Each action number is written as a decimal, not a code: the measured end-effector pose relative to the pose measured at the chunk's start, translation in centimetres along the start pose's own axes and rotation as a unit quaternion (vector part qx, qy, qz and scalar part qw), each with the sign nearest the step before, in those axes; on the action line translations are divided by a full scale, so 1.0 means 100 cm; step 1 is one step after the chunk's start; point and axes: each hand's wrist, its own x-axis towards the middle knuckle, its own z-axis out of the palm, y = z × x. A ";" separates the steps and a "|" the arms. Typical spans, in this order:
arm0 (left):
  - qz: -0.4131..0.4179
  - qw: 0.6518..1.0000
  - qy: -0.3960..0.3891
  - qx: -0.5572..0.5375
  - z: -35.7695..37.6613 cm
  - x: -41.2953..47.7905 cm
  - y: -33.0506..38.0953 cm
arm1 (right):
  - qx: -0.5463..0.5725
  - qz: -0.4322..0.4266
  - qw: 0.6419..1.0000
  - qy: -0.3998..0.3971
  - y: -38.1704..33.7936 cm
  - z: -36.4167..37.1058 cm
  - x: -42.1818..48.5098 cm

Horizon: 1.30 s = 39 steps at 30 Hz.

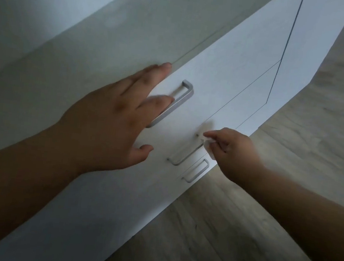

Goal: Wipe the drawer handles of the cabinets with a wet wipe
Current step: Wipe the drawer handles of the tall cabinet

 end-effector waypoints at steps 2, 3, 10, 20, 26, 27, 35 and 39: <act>0.002 1.000 0.003 0.003 -0.001 0.001 0.000 | 0.037 0.022 0.999 0.026 -0.005 0.008 0.003; 0.003 1.000 0.002 0.002 -0.001 0.002 0.000 | 0.032 0.018 0.999 0.027 -0.006 0.011 0.004; -0.014 0.999 -0.004 -0.033 -0.002 0.004 0.001 | 0.155 0.057 0.984 0.070 -0.008 0.029 -0.012; -0.019 0.999 -0.006 -0.041 -0.005 0.001 -0.001 | 0.168 0.046 0.977 0.125 -0.003 0.045 -0.017; -0.024 0.998 0.003 -0.055 -0.005 0.000 -0.002 | 0.225 0.094 0.964 0.111 -0.005 0.049 -0.019; -0.026 0.998 0.004 -0.058 -0.005 0.000 -0.002 | 0.254 0.104 0.952 0.135 -0.006 0.046 -0.018; -0.031 0.998 -0.007 -0.047 -0.004 0.002 -0.002 | 0.236 0.071 0.958 0.147 0.009 0.050 -0.020; -0.034 0.999 -0.013 -0.030 -0.004 0.004 0.000 | 0.167 0.050 0.980 0.091 0.014 0.049 -0.019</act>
